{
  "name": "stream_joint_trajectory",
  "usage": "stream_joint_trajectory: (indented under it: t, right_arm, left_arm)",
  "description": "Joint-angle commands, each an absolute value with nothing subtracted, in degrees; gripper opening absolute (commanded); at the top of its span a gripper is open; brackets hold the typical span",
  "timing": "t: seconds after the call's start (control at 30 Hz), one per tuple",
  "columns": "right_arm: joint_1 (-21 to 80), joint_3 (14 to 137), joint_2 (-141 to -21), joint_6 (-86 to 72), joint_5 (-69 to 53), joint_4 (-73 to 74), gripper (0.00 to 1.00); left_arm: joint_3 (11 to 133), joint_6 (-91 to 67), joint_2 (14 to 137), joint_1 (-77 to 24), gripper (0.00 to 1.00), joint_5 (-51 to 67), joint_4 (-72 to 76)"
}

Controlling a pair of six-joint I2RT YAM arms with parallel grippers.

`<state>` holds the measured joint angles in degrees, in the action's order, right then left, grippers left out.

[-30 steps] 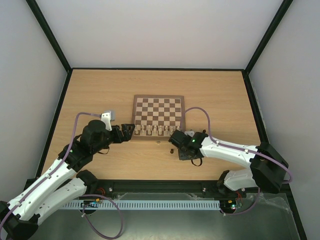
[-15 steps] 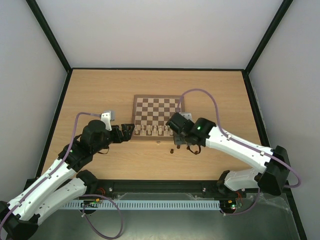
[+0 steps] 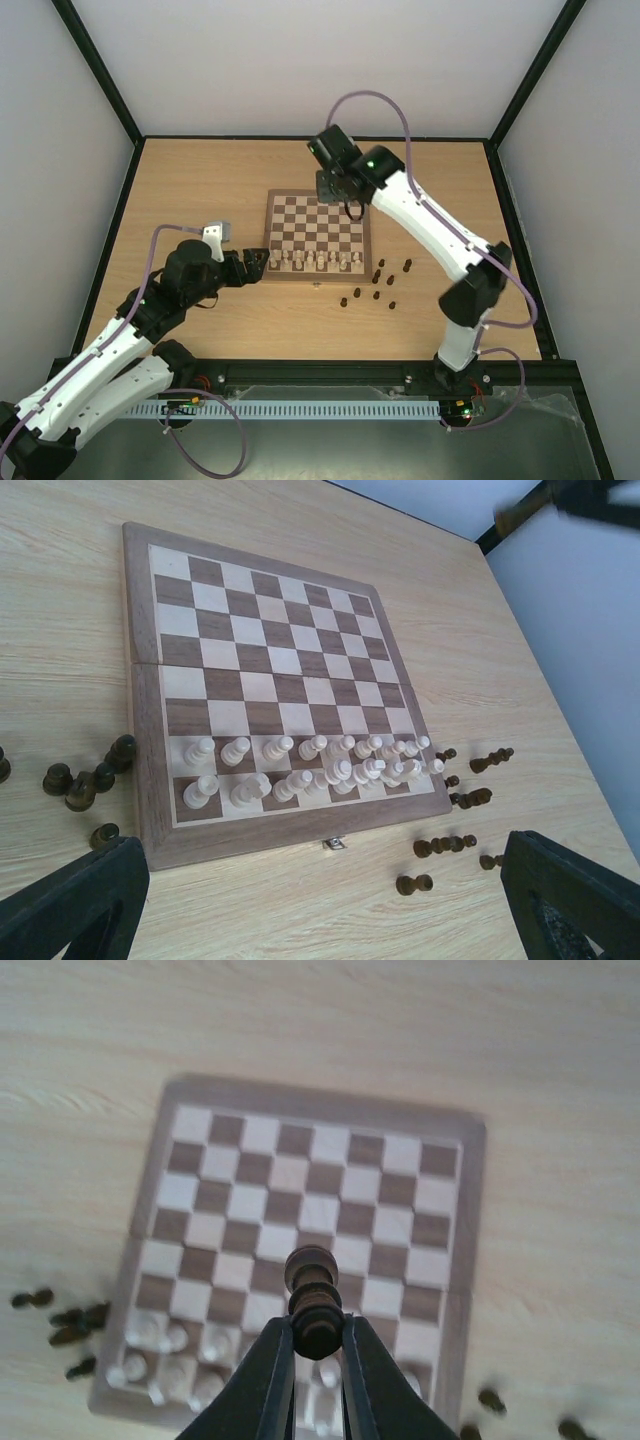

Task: Set up the chess pieces on the board
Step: Place the chess piece on the chessboard.

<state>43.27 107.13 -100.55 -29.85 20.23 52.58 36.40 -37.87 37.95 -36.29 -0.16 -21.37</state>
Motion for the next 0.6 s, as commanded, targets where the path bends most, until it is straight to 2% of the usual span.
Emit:
stream_joint_trajectory:
  t: [0.0,0.17,0.57]
  right_arm:
    - [40.30,123.23,-110.19,-23.47,17.78,60.15,0.09]
    - [36.64,134.30,-119.61,-20.91,14.57,61.81,0.09]
    - [33.40,136.16,-128.26,-17.63,8.48,56.34,0.09]
  left_arm:
    - [36.35,-37.10,38.70,-35.86,0.99,0.73,-20.56]
    - [36.43,-37.04,39.05,-35.81,0.99,1.10,-20.20]
    - [36.25,-36.59,42.20,-35.68,1.00,0.99,-18.97]
